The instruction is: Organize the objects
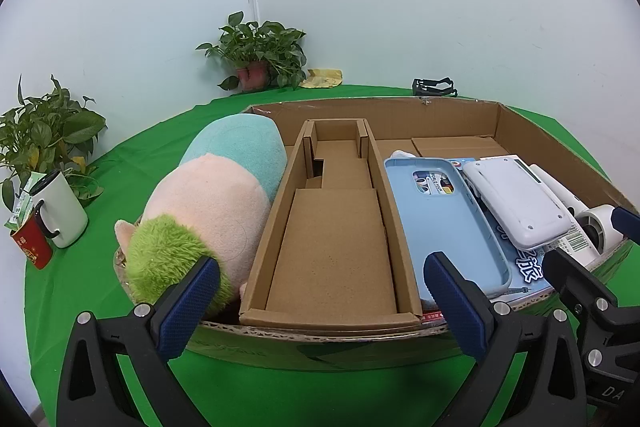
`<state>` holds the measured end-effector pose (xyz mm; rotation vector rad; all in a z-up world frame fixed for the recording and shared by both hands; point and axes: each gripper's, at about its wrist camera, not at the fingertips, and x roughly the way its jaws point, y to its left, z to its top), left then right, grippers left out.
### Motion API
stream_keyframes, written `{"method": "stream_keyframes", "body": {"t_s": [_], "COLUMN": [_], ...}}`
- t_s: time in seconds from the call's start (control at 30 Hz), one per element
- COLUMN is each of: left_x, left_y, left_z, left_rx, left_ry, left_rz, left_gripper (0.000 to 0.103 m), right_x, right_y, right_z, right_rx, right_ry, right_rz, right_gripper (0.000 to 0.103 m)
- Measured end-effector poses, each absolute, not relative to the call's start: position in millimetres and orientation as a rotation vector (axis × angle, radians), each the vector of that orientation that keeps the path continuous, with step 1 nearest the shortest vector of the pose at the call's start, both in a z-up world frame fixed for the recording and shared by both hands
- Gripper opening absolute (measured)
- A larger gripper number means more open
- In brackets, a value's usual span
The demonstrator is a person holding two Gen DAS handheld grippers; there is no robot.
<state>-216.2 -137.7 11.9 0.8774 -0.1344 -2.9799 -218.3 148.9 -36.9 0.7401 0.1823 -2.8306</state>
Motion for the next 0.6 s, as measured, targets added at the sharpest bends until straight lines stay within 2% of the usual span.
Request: {"method": "stream_keyframes", "body": {"t_s": [0.6], "left_x": [-217.4], "left_y": [-139.0], "left_z": [11.9], "left_rx": [0.889], "left_ry": [-0.121], "left_rz": [-2.989], "left_gripper": [0.103], "right_x": [-219.8], "right_y": [147.5], "right_z": [-37.9], "right_rx": [0.744], "right_ry": [0.183], "right_rz": [-2.829], "right_gripper": [0.102]}}
